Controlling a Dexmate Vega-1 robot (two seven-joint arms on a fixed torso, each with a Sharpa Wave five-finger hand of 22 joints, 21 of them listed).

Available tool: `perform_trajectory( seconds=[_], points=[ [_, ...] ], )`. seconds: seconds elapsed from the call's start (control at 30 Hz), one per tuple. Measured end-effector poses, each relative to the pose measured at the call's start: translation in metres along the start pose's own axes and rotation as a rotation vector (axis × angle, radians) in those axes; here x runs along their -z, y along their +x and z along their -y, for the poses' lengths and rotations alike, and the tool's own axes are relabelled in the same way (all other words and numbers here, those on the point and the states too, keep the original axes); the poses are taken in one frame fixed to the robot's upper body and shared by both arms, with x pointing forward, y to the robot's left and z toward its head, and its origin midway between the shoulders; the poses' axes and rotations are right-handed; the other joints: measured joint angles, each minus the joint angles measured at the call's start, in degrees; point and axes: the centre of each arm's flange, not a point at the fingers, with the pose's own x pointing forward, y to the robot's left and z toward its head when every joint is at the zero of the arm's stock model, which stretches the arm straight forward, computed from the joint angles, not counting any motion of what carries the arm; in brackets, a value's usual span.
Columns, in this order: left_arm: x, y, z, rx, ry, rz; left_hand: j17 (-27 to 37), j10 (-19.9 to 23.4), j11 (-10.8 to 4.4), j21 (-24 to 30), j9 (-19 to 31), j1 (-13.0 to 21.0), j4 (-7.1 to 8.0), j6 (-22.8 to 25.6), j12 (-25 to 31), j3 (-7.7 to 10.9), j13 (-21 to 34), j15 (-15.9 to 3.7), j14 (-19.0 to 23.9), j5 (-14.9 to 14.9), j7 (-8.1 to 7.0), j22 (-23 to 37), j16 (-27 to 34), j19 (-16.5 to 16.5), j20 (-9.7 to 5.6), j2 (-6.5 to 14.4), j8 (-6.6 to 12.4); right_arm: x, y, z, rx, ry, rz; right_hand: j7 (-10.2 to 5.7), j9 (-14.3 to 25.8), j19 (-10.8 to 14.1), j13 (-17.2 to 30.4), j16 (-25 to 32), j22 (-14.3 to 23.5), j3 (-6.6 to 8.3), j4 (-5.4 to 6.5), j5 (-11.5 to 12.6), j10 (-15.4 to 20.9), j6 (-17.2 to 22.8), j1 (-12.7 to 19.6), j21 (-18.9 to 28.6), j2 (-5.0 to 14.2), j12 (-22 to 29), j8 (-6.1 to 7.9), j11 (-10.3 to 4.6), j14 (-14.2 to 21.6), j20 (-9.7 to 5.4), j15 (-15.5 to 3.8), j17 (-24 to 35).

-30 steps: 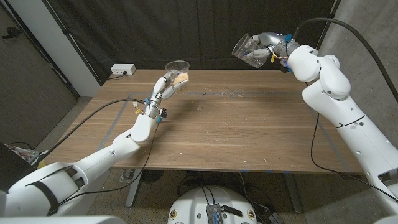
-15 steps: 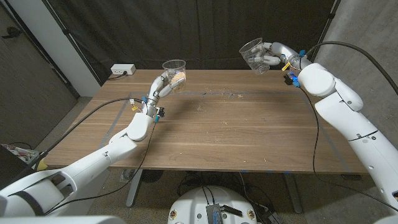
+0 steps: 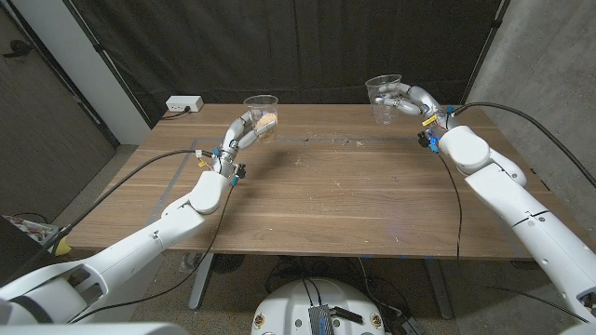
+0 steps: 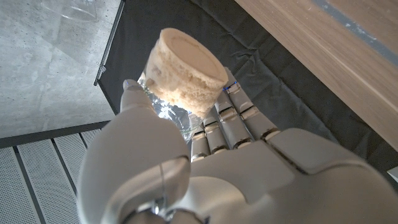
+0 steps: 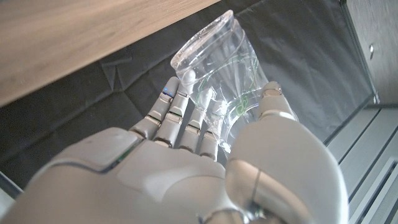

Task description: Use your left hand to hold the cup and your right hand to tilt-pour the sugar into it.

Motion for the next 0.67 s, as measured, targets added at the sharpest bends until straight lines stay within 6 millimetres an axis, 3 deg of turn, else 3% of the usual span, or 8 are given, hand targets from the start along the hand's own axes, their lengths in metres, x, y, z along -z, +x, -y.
perform_trajectory(
  seconds=[0.4,0.67],
  points=[
    [0.01,-0.006,0.0,-0.015,0.004,0.021,-0.09,0.01,0.01,0.0,0.18,-0.15,0.0,0.0,0.0,0.0,0.0,0.0,0.0,0.0,0.0,0.0,-0.2,0.0,0.0,0.45,-0.21,0.045,-0.007,-0.023,0.069,0.205,-0.004,0.3,0.27,0.63,0.02,-0.01,0.01,0.0,0.0,-0.01,0.59,0.3,0.11,0.45,-0.11,-0.22,-0.2,0.2,0.63,0.21,-0.02,0.17],
    [0.019,-0.01,-0.003,-0.024,0.005,0.032,-0.27,0.02,0.02,0.0,0.18,-0.15,0.0,0.01,0.0,0.0,-0.14,0.0,0.01,0.0,-0.02,0.01,-0.45,0.0,0.0,0.44,-0.22,0.061,-0.01,-0.035,0.098,0.286,-0.012,0.52,0.3,0.63,0.28,-0.01,0.01,0.0,0.0,-0.01,0.89,0.53,0.16,0.45,-0.02,-0.22,-0.25,-0.1,0.63,0.21,-0.02,0.31]
  ],
)
